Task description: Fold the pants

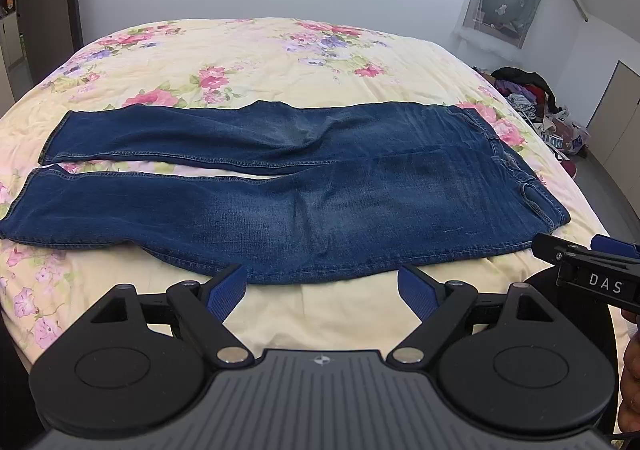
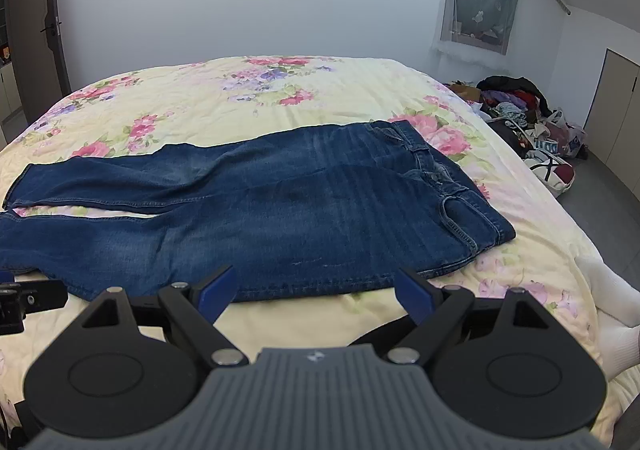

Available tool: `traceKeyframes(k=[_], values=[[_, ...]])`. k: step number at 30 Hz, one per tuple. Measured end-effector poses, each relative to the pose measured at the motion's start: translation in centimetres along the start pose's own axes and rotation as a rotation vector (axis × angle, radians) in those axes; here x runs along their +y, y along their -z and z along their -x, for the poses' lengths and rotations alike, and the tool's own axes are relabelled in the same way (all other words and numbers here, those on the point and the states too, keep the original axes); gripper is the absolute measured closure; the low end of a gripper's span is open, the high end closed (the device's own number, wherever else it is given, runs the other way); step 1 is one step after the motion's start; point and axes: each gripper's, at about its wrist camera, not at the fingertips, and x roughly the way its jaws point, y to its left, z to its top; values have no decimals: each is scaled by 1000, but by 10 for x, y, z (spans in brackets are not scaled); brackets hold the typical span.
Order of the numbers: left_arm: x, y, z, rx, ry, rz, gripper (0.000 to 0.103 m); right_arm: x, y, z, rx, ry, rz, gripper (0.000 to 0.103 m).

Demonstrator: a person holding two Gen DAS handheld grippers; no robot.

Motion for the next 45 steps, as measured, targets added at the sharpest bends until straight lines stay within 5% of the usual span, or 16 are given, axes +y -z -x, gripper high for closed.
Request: traceKeyframes(k=[45], values=[[0, 0, -1, 7, 3, 3, 3, -4, -4, 4, -4, 5, -3, 21]])
